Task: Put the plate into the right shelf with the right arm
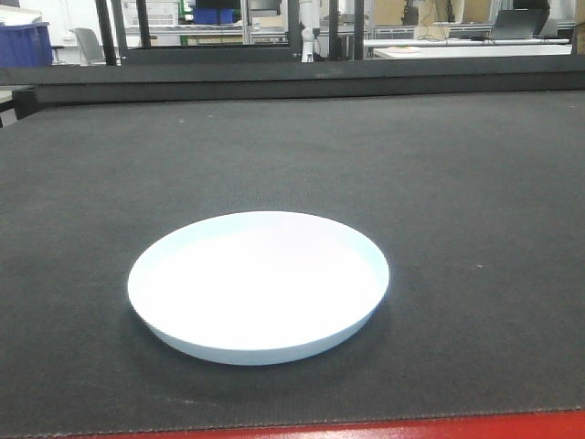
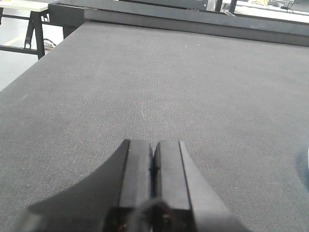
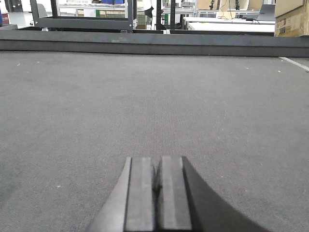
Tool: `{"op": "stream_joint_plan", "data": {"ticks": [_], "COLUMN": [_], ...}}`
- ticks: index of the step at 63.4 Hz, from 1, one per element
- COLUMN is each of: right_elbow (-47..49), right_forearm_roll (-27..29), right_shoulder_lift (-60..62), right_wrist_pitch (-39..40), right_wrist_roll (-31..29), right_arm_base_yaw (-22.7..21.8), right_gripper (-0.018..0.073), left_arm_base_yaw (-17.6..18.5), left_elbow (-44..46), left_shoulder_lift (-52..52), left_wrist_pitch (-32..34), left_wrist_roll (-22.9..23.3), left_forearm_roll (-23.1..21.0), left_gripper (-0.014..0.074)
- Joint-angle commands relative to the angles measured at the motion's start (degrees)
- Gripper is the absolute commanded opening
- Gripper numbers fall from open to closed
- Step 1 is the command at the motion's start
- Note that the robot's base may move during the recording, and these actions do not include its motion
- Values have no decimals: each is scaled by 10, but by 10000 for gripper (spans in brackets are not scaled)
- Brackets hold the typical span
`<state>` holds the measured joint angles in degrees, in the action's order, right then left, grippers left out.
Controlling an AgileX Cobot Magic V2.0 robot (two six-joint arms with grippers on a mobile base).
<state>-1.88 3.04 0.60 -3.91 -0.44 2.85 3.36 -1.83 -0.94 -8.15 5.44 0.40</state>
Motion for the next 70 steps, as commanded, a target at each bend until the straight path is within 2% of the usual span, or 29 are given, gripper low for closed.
{"op": "stream_joint_plan", "data": {"ticks": [1,18,30,34,39,44,49,54,65,70], "right_elbow": [6,6,6,6,10,38,97,182,386,481], "right_forearm_roll": [-5,-5,-5,-4,-5,-20,-74,-119,-111,-78], "right_shoulder_lift": [7,7,7,7,7,7,6,-17,-150,-219], "right_wrist_pitch": [55,59,124,161,203,196,153,75,-108,-194], "right_wrist_roll": [-6,-6,4,43,130,189,202,202,201,177], "right_arm_base_yaw": [1,1,1,1,1,1,1,1,1,5], "right_gripper": [55,55,55,55,55,55,55,55,55,55], "left_arm_base_yaw": [1,1,1,1,1,1,1,1,1,1], "left_elbow": [-5,-5,-5,-5,-5,-5,-5,-5,-5,-5], "left_shoulder_lift": [-2,-2,-2,-2,-2,-2,-2,-2,-2,-2], "left_wrist_pitch": [51,51,51,51,51,51,51,51,51,51], "left_wrist_roll": [3,3,3,3,3,3,3,3,3,3], "left_forearm_roll": [0,0,0,0,0,0,0,0,0,0], "left_gripper": [-47,-47,-47,-47,-47,-47,-47,-47,-47,-47]}}
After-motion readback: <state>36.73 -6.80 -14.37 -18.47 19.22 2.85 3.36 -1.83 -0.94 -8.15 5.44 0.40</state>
